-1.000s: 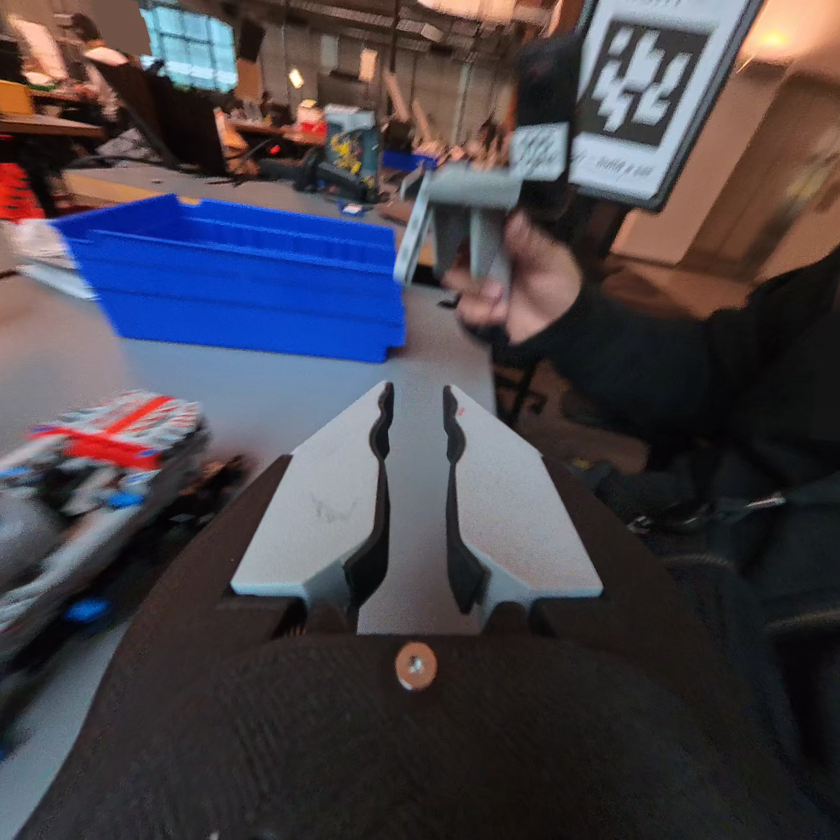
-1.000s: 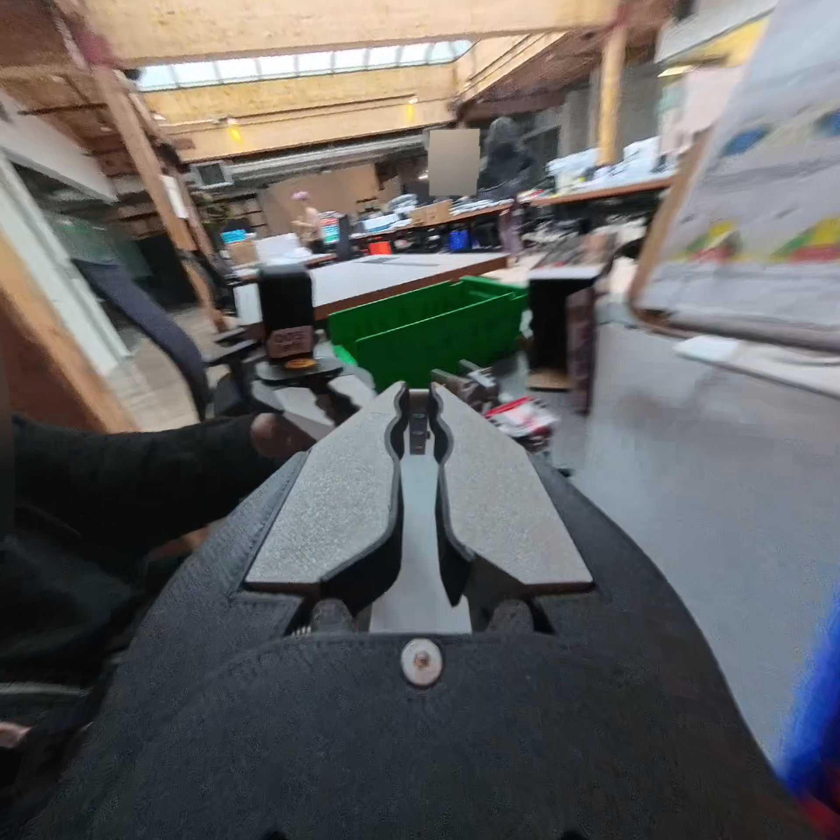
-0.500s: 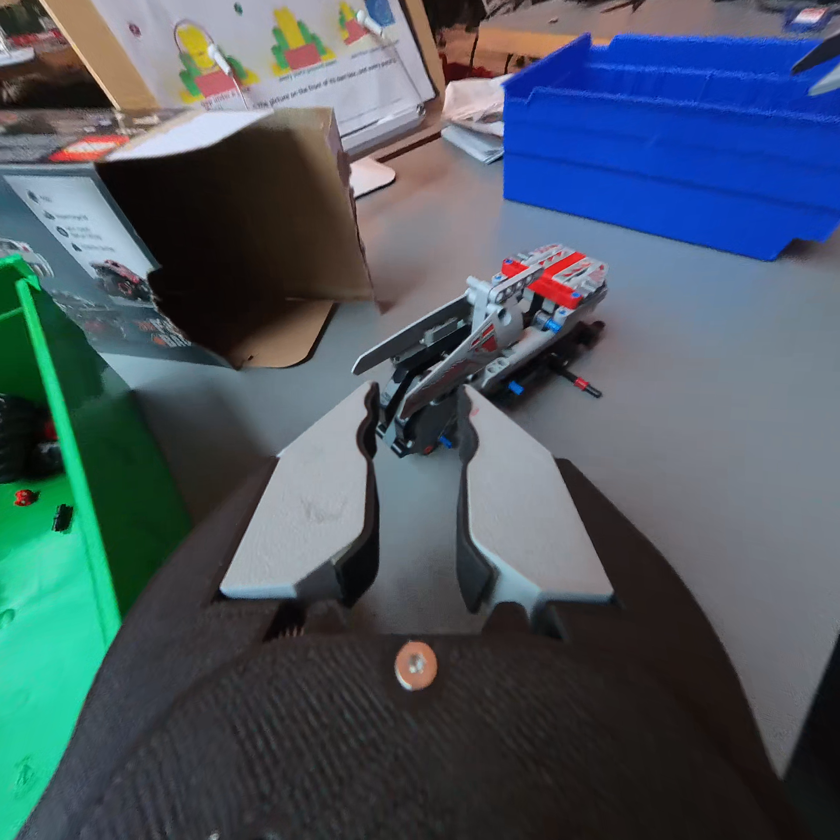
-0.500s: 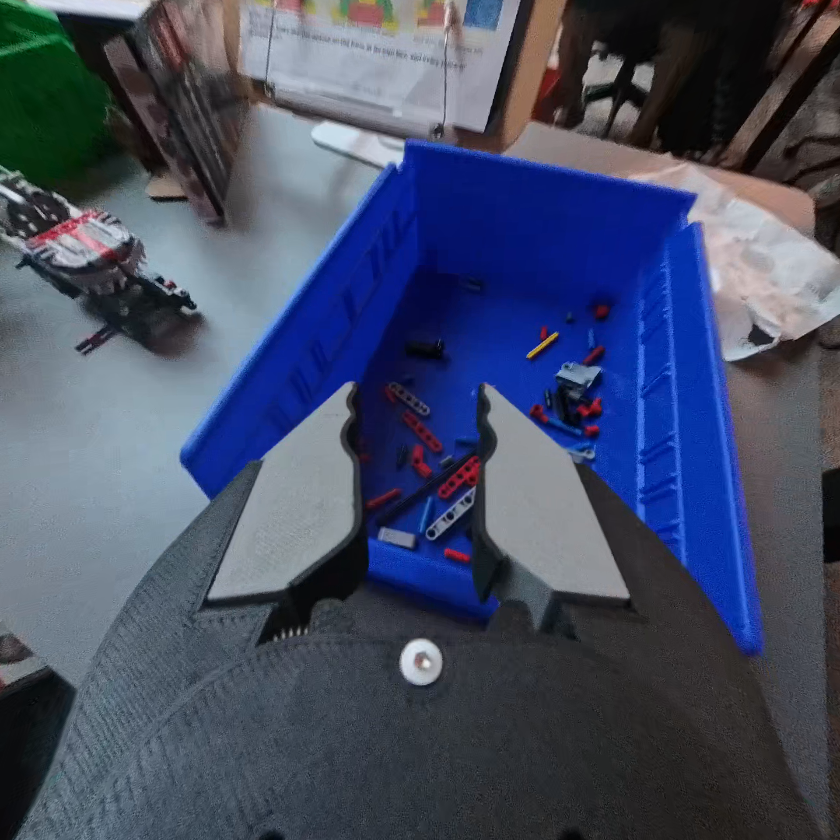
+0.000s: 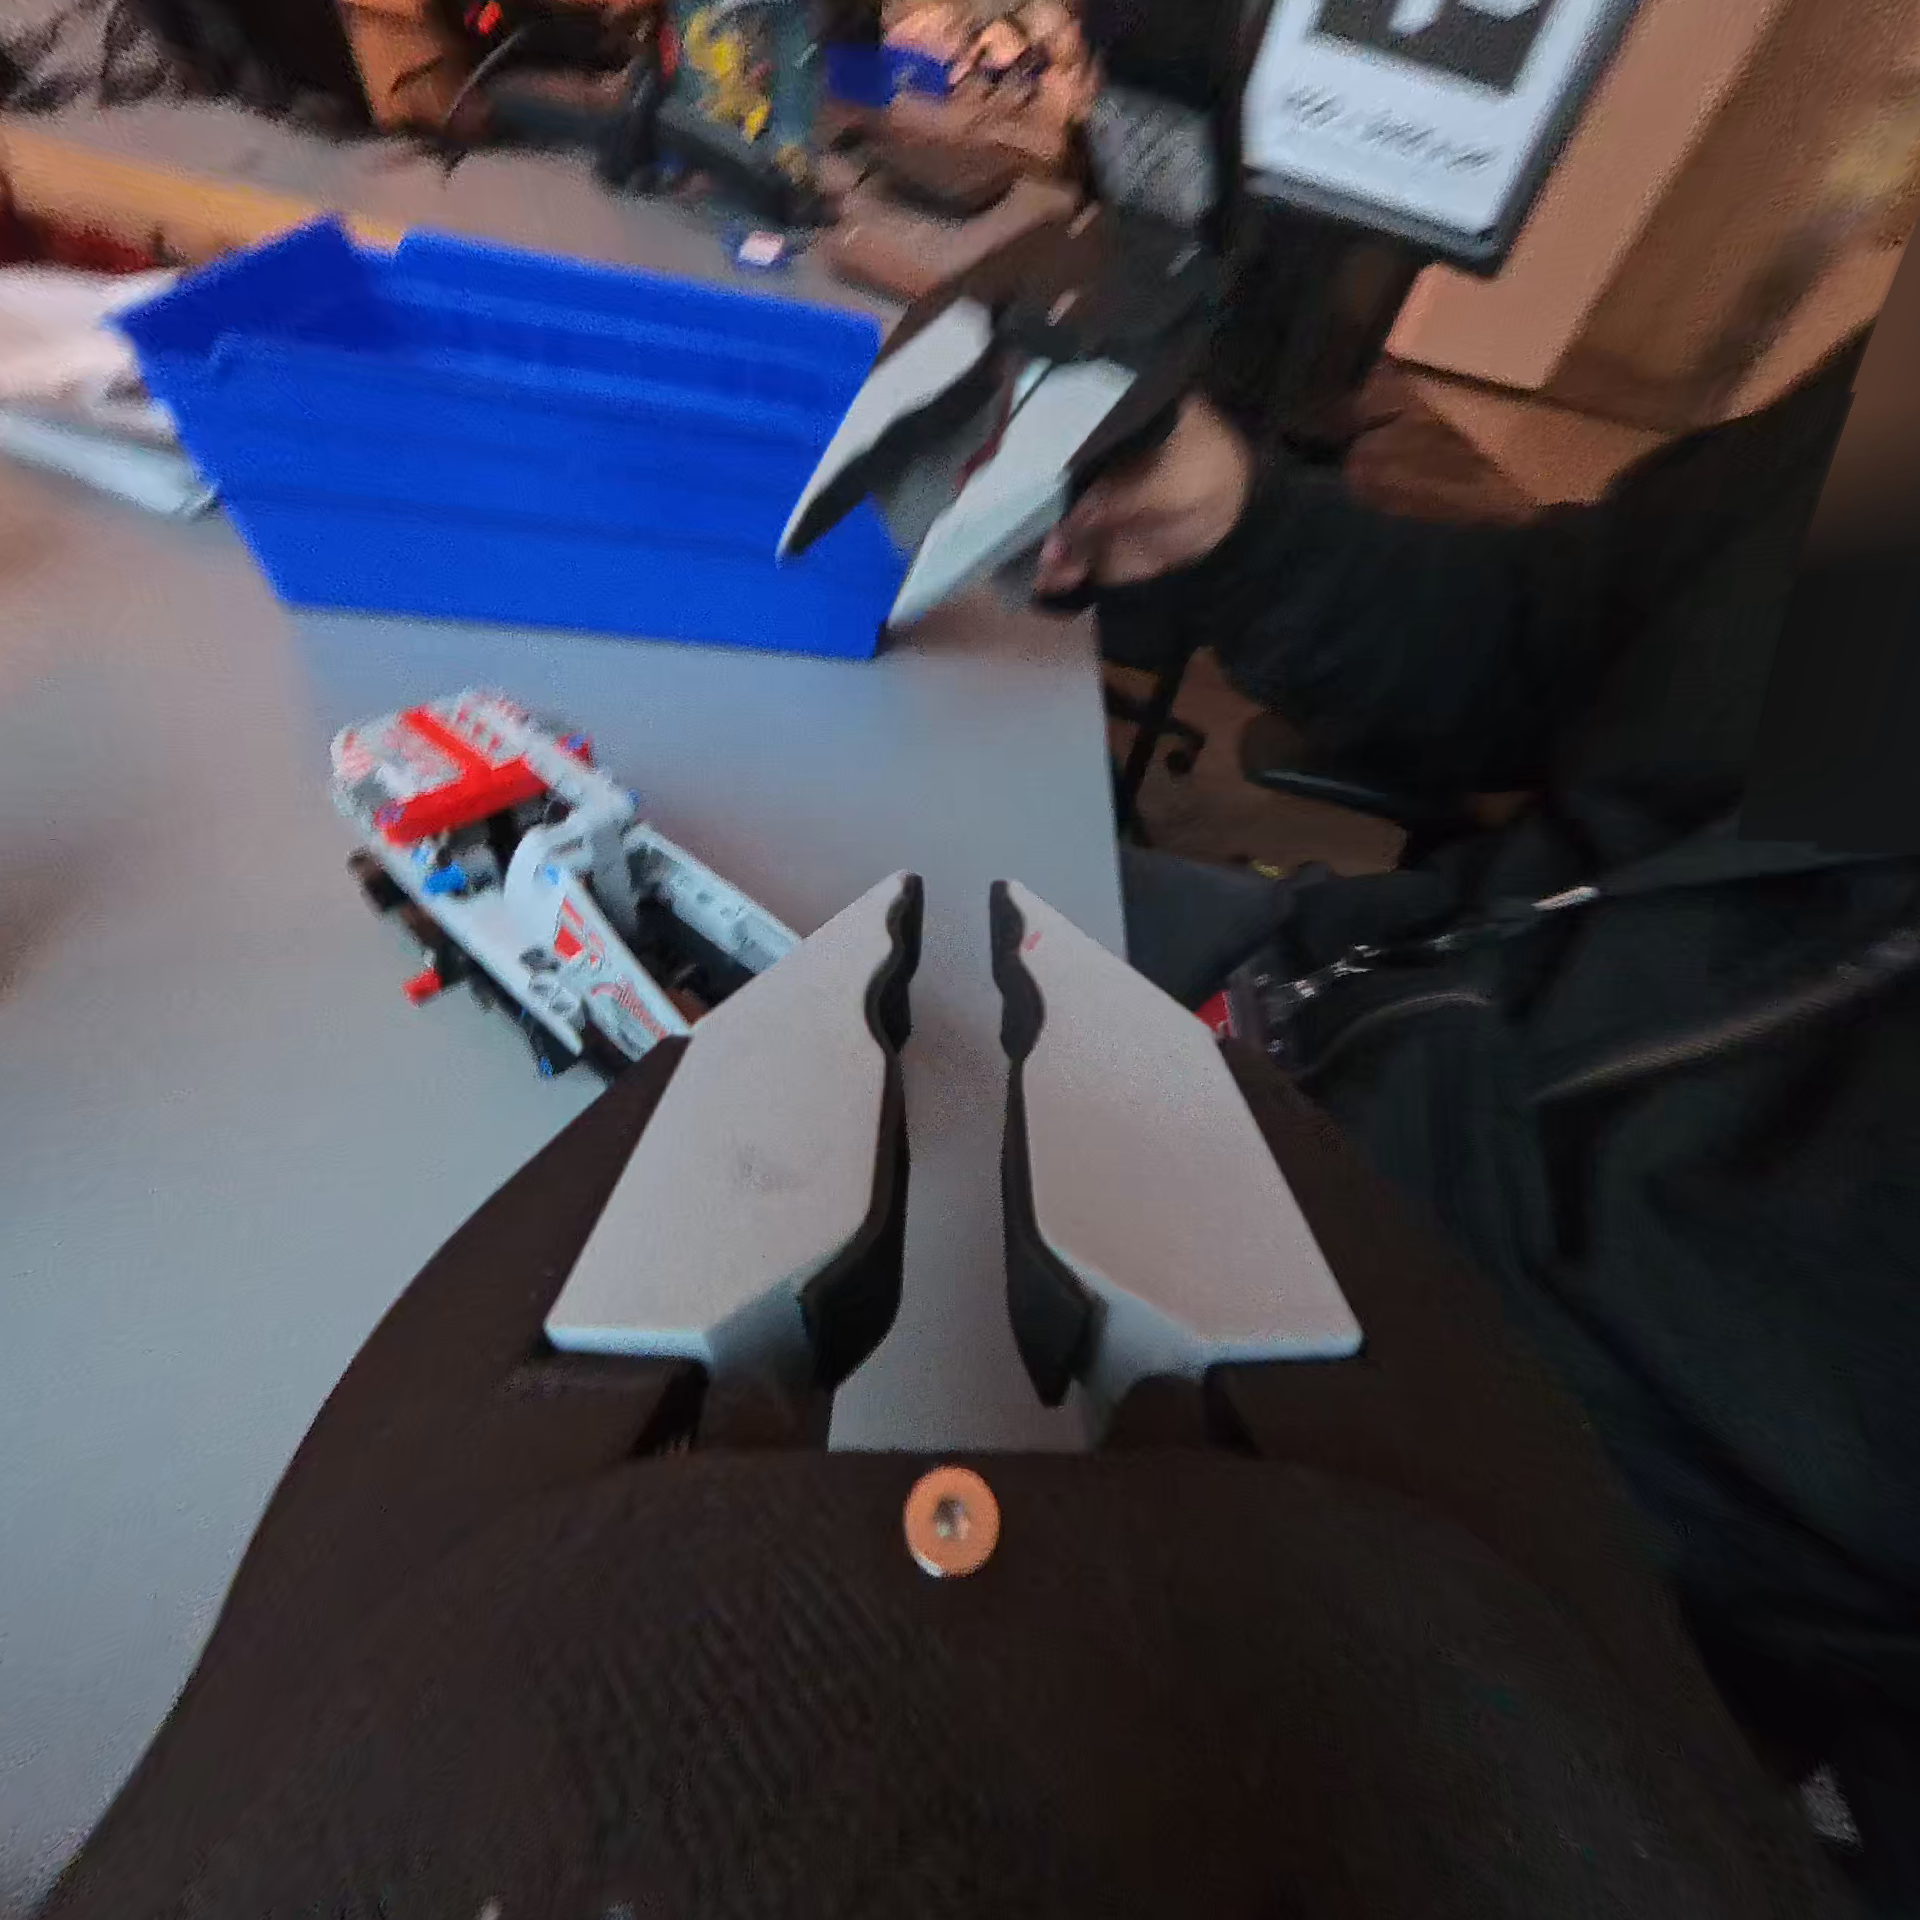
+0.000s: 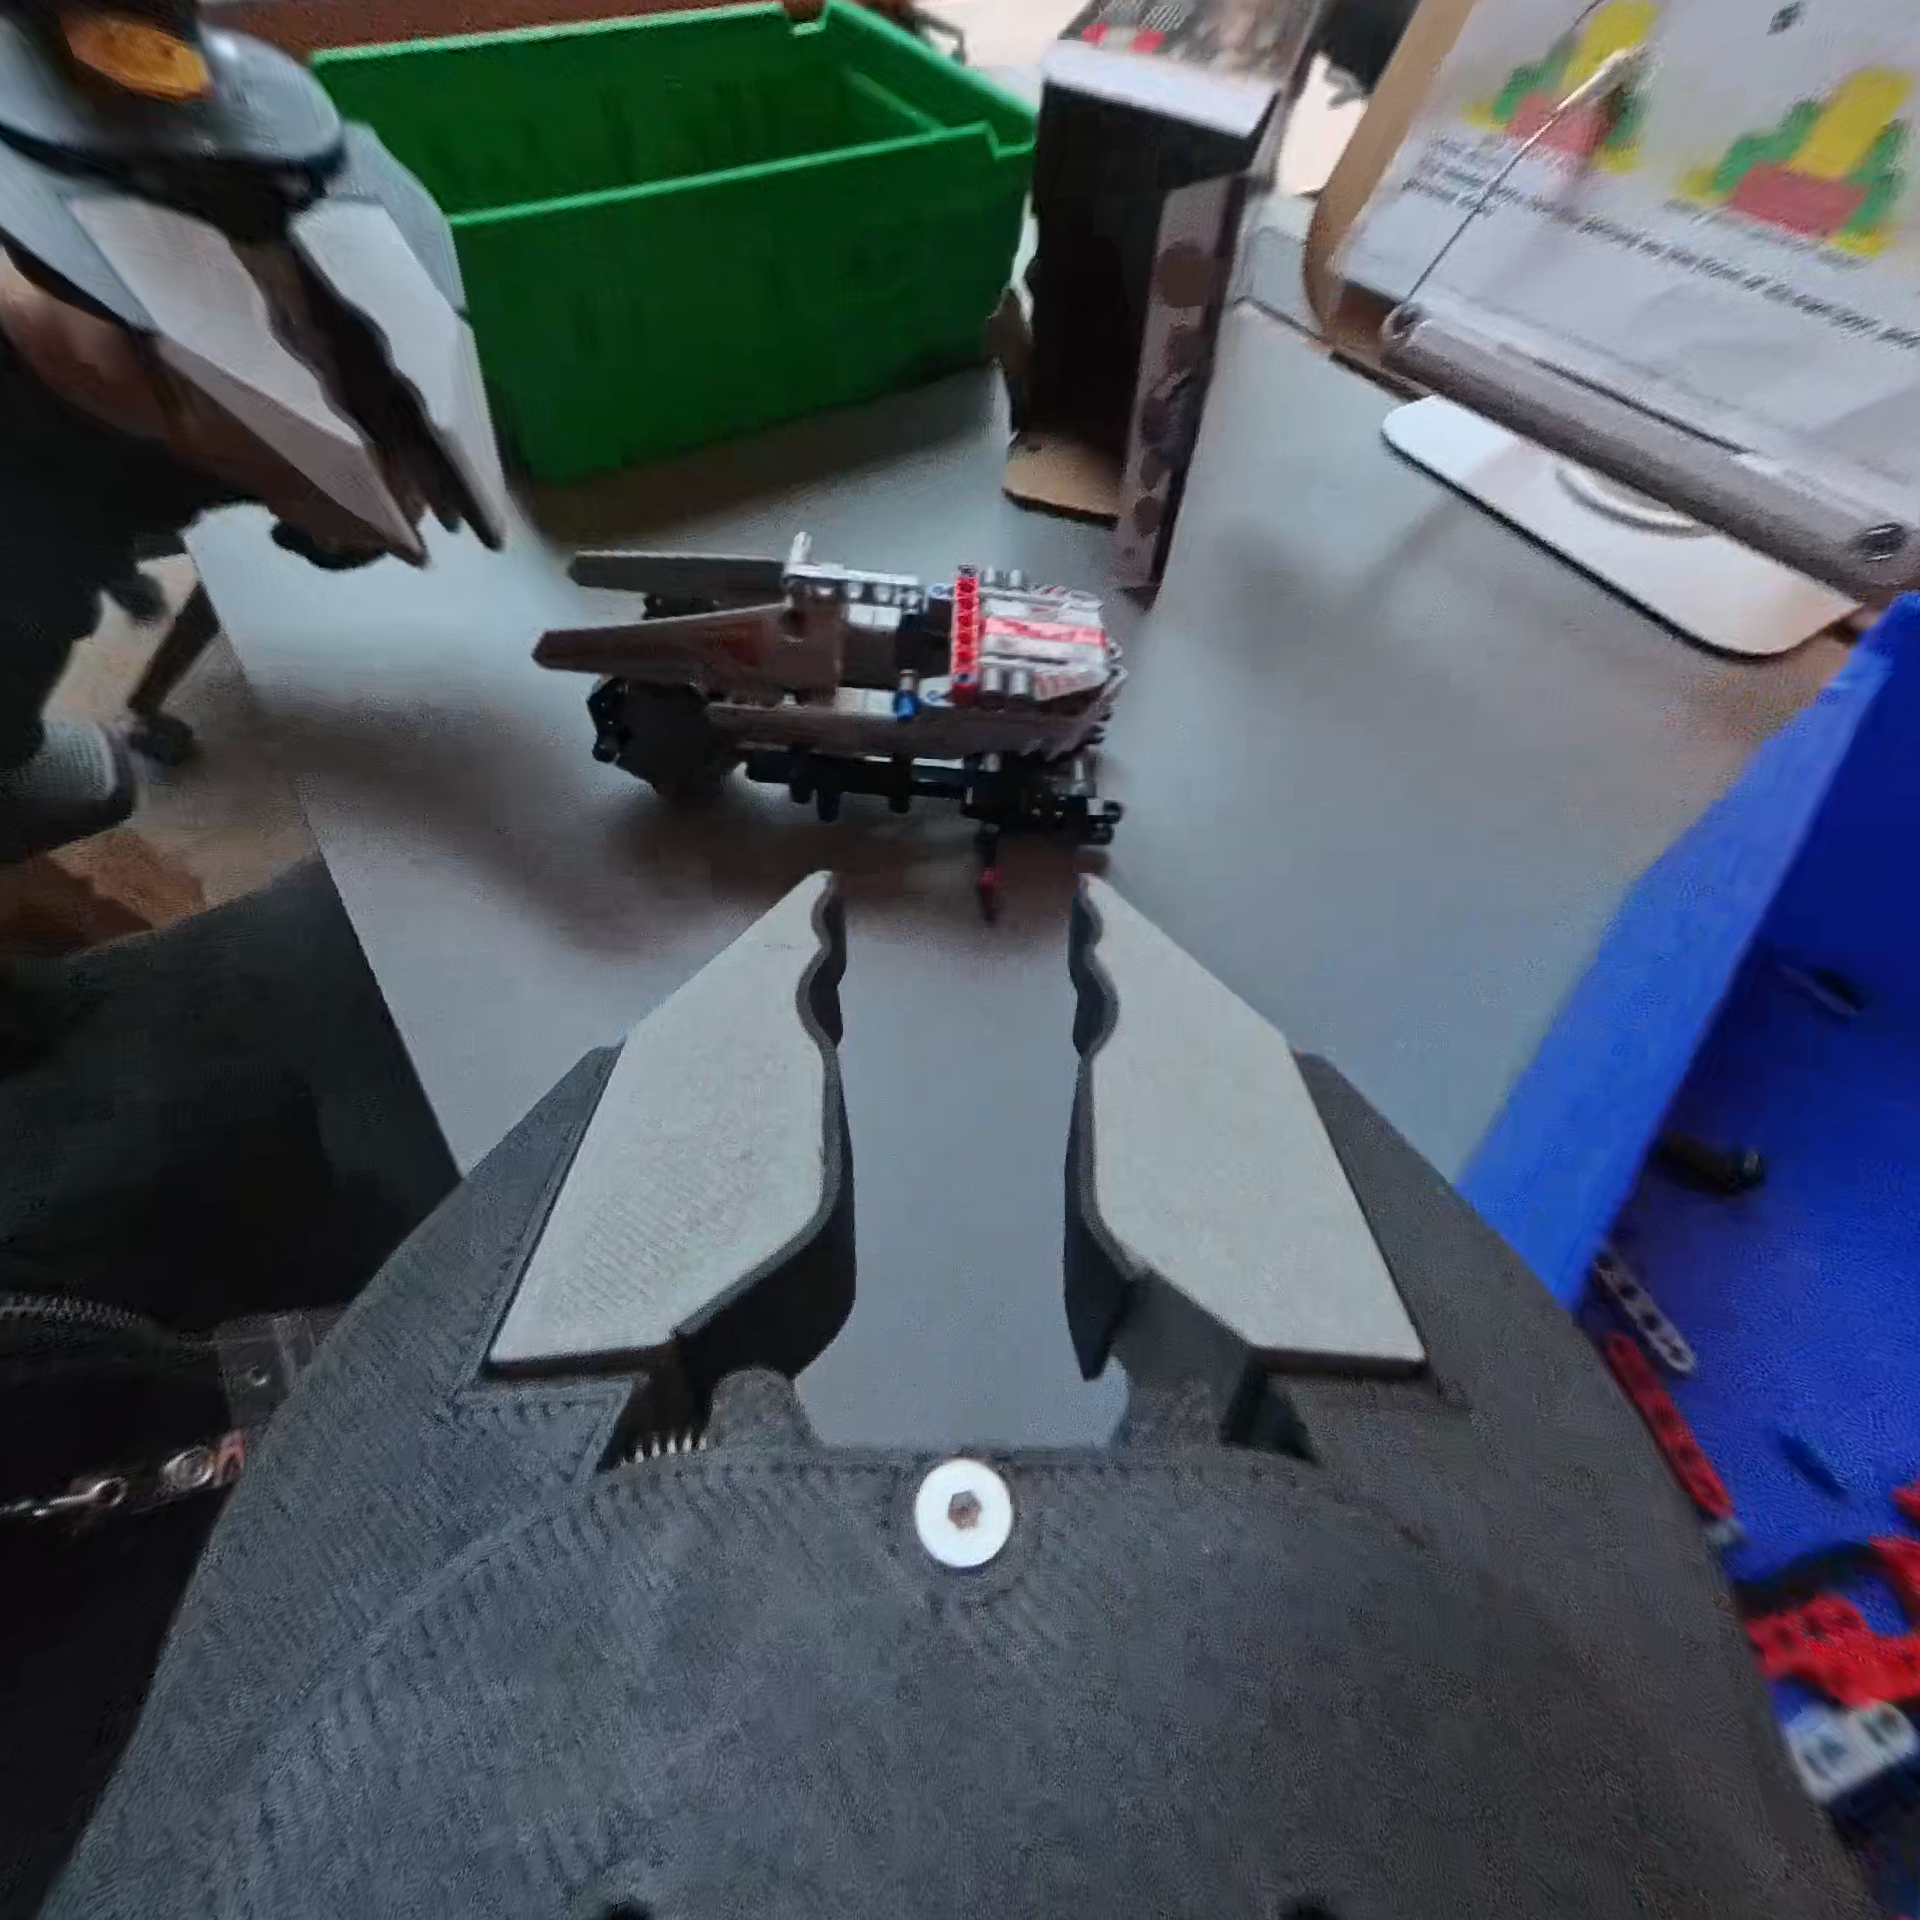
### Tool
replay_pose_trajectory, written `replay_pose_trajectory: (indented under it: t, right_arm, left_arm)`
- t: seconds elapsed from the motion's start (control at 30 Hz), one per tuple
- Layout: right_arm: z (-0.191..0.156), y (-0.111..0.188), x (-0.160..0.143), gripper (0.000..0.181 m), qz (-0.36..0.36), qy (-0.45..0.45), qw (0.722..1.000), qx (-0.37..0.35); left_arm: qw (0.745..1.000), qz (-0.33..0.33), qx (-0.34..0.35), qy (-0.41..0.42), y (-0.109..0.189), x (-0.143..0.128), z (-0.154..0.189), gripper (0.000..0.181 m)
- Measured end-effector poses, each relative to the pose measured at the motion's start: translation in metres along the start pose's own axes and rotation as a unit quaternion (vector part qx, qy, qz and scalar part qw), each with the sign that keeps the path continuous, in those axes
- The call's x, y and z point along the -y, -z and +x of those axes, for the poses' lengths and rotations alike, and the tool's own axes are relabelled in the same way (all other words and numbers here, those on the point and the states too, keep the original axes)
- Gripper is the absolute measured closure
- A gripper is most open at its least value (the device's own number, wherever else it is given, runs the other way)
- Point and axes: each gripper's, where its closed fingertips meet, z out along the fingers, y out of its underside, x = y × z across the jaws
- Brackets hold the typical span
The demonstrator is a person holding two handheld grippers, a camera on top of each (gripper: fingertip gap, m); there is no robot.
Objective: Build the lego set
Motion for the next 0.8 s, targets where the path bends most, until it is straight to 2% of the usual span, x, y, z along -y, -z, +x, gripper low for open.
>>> replay_pose_trajectory:
  t: [0.03, 0.1, 0.17, 0.27, 0.37, 0.4, 0.43, 0.47, 0.6, 0.7, 0.8]
  right_arm:
    - [-0.012, -0.011, -0.004, 0.141, -0.006, 0.001, 1.000, 0.020]
    - [-0.031, -0.030, -0.013, 0.140, -0.019, 0.004, 0.999, 0.049]
    - [-0.046, -0.045, -0.019, 0.133, -0.030, 0.006, 0.997, 0.068]
    - [-0.065, -0.063, -0.017, 0.122, -0.030, 0.008, 0.995, 0.096]
    - [-0.060, -0.077, -0.013, 0.112, -0.030, 0.032, 0.997, 0.068]
    - [-0.058, -0.079, -0.009, 0.111, -0.023, 0.037, 0.997, 0.063]
    - [-0.058, -0.080, -0.004, 0.111, -0.015, 0.039, 0.997, 0.063]
    - [-0.058, -0.081, -0.001, 0.111, -0.006, 0.040, 0.997, 0.063]
    - [-0.062, -0.085, 0.007, 0.108, 0.007, 0.050, 0.996, 0.068]
    - [-0.060, -0.092, 0.010, 0.101, 0.011, 0.036, 0.997, 0.067]
    - [-0.040, -0.093, 0.015, 0.102, 0.012, 0.042, 0.998, 0.035]
  left_arm:
    - [1.000, 0.012, 0.009, -0.013, 0.004, 0.006, 0.000, 0.171]
    - [0.993, -0.003, 0.113, -0.013, 0.017, 0.005, -0.029, 0.171]
    - [0.983, -0.042, 0.180, -0.001, 0.026, -0.005, -0.050, 0.154]
    - [0.983, -0.059, 0.171, 0.002, 0.015, -0.014, -0.048, 0.149]
    - [0.978, -0.095, 0.186, 0.008, -0.001, -0.031, -0.056, 0.137]
    - [0.974, -0.114, 0.198, 0.007, -0.005, -0.039, -0.061, 0.143]
    - [0.971, -0.123, 0.204, 0.001, -0.007, -0.044, -0.063, 0.159]
    - [0.973, -0.112, 0.201, -0.001, -0.011, -0.042, -0.062, 0.163]
    - [0.974, -0.101, 0.201, -0.006, -0.018, -0.040, -0.062, 0.163]
    - [0.969, -0.074, 0.234, 0.036, -0.017, -0.038, -0.073, 0.165]
    - [0.969, -0.070, 0.237, 0.030, -0.017, -0.038, -0.074, 0.165]
